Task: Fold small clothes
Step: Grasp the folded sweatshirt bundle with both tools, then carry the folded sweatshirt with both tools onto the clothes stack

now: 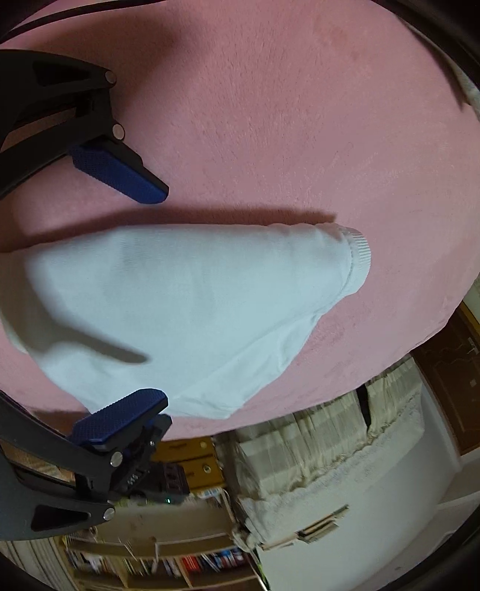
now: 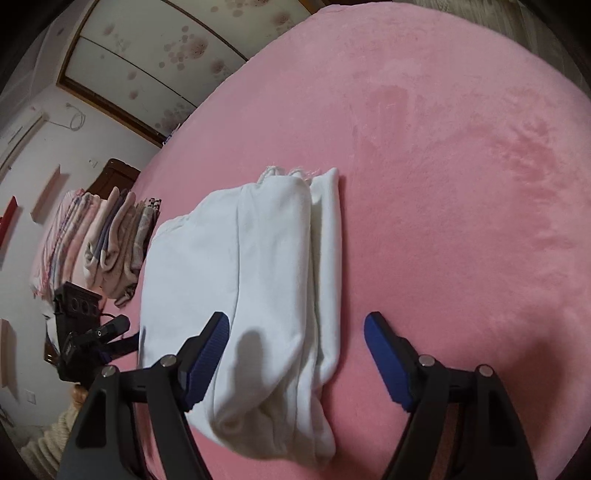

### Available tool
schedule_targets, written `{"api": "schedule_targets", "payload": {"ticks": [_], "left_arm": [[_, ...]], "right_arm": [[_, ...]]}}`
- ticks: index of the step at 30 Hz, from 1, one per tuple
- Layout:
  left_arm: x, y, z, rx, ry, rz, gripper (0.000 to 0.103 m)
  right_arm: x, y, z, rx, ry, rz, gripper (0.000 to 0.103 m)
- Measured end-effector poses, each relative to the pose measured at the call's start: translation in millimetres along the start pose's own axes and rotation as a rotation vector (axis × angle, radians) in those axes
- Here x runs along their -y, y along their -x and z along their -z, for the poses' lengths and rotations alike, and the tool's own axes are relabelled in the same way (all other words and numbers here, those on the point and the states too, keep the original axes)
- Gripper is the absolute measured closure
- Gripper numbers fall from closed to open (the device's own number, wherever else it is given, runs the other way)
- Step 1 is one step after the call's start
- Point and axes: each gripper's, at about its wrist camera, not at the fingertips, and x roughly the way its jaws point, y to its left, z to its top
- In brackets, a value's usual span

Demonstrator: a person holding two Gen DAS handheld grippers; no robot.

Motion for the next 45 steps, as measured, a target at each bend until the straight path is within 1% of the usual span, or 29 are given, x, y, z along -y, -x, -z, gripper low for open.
{"api": "schedule_targets", "payload": {"ticks": [2,4,5,8,9,10,11,12,13,14,15,16,17,19,22,24,27,29,31,33,37,39,42,44,45], "left_arm": [[-2.9,-2.9,-0.1,0.010,0.017,0.048,0.006],[-2.8,-6.8,0.0,0.002,0.016,0.090,0.015],[-1.9,-9.9,0.5,-0.006,0.016,0.100,0.015],[0.9,-17.1,2.9,-0.007,0.001,0.093,0.015],[1.4,-19.8,2.5,-0.005,0.001,0.092,0.015],[0.4,-20.8,1.6,-0.002,0.005,0.093,0.016],[-0.5,-21.8,1.2,0.005,0.010,0.090,0.017],[-2.1,-21.5,-0.6,0.011,0.016,0.085,0.023],[-5.2,-21.0,-1.5,0.018,0.023,0.072,0.034],[-8.5,-20.2,-3.0,0.028,0.033,0.056,0.042],[-12.0,-19.4,-3.0,0.033,0.050,0.049,0.050],[-15.4,-16.7,-1.1,0.041,0.064,0.048,0.058],[-14.3,-15.1,0.2,0.048,0.063,0.035,0.062],[-4.4,-11.9,1.9,0.060,0.025,-0.012,0.071],[18.1,-4.4,6.1,0.085,-0.043,-0.095,0.075],[32.8,1.9,7.8,0.096,-0.076,-0.136,0.077],[60.0,17.7,15.1,0.120,-0.157,-0.200,0.077],[74.3,32.0,21.0,0.132,-0.195,-0.224,0.077],[83.8,51.7,26.5,0.146,-0.220,-0.233,0.077],[89.1,73.0,30.5,0.161,-0.237,-0.234,0.077],[90.8,132.9,34.3,0.179,-0.274,-0.262,0.077],[88.1,164.8,30.0,0.192,-0.287,-0.284,0.077],[79.6,220.5,17.4,0.221,-0.294,-0.326,0.077],[71.1,257.5,5.1,0.238,-0.308,-0.373,0.077],[65.7,276.8,-1.4,0.248,-0.316,-0.398,0.077]], "right_arm": [[-1.6,-6.6,-4.1,-0.006,0.008,-0.021,0.029],[-4.6,-14.7,-8.6,-0.021,0.028,-0.057,0.034],[-6.5,-19.8,-10.6,-0.031,0.037,-0.065,0.035],[-9.6,-29.2,-16.4,-0.044,0.047,-0.108,0.037],[-10.1,-32.6,-18.5,-0.048,0.047,-0.126,0.039],[-10.1,-35.7,-20.5,-0.052,0.048,-0.141,0.041],[-9.7,-38.5,-22.3,-0.057,0.045,-0.149,0.047],[-8.5,-41.4,-23.9,-0.062,0.036,-0.157,0.057],[-6.5,-43.8,-25.1,-0.066,0.025,-0.170,0.062],[-5.1,-44.1,-25.4,-0.068,0.018,-0.176,0.070],[-4.8,-44.1,-25.2,-0.065,0.011,-0.176,0.073],[-6.5,-42.5,-24.2,-0.058,0.015,-0.174,0.075],[-9.0,-39.4,-22.7,-0.049,0.026,-0.166,0.077],[-19.7,-34.3,-19.8,-0.032,0.059,-0.124,0.080],[-40.0,-26.2,-17.6,0.000,0.108,-0.050,0.082],[-54.6,-16.6,-14.4,0.023,0.143,-0.001,0.084],[-75.4,-0.8,-7.8,0.054,0.191,0.047,0.084],[-91.5,10.9,-0.9,0.066,0.226,0.080,0.084],[-106.0,21.5,6.1,0.077,0.246,0.096,0.084],[-117.9,31.1,12.3,0.088,0.250,0.090,0.084],[-156.1,42.5,22.5,0.099,0.260,0.072,0.084],[-181.7,43.1,23.7,0.103,0.278,0.060,0.084],[-226.1,38.6,19.6,0.104,0.297,0.015,0.084],[-258.9,31.7,15.4,0.103,0.318,-0.019,0.084],[-281.8,25.9,11.4,0.104,0.342,-0.036,0.084]]}}
